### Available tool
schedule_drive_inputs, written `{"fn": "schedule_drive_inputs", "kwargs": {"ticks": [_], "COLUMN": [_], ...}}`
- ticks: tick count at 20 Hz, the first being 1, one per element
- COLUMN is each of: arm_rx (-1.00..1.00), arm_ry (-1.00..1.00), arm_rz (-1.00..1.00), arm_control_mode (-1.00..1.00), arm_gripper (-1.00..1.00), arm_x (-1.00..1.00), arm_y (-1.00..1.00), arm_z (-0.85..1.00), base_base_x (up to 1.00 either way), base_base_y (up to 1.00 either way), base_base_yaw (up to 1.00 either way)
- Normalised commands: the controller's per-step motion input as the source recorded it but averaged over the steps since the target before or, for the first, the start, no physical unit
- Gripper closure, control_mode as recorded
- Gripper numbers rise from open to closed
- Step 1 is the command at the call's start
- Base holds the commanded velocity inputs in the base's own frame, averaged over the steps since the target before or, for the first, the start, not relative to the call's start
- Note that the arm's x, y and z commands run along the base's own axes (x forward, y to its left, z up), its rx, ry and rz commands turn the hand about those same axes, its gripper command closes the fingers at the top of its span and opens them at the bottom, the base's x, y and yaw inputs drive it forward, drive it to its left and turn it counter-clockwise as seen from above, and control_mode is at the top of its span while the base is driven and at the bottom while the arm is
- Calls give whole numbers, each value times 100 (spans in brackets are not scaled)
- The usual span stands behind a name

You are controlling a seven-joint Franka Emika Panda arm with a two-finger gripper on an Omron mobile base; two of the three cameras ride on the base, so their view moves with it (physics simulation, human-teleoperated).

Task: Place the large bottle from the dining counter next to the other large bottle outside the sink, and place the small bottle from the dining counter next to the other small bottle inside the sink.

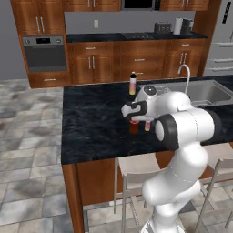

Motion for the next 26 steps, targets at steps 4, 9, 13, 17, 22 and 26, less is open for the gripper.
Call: {"fn": "schedule_drive_inputs", "kwargs": {"ticks": [4,9,13,17,22,26], "arm_rx": [0,0,0,0,0,0], "arm_ry": [0,0,0,0,-2,-6], "arm_rz": [0,0,0,0,0,0], "arm_control_mode": [-100,-100,-100,-100,-100,-100], "arm_gripper": [-100,-100,100,100,100,100], "arm_x": [16,10,7,5,0,-11], "arm_y": [0,0,0,0,0,0], "arm_z": [-2,-3,-5,-5,-1,0], "base_base_x": [0,0,0,0,0,0], "base_base_y": [0,0,0,0,0,0], "base_base_yaw": [0,0,0,0,0,0]}}
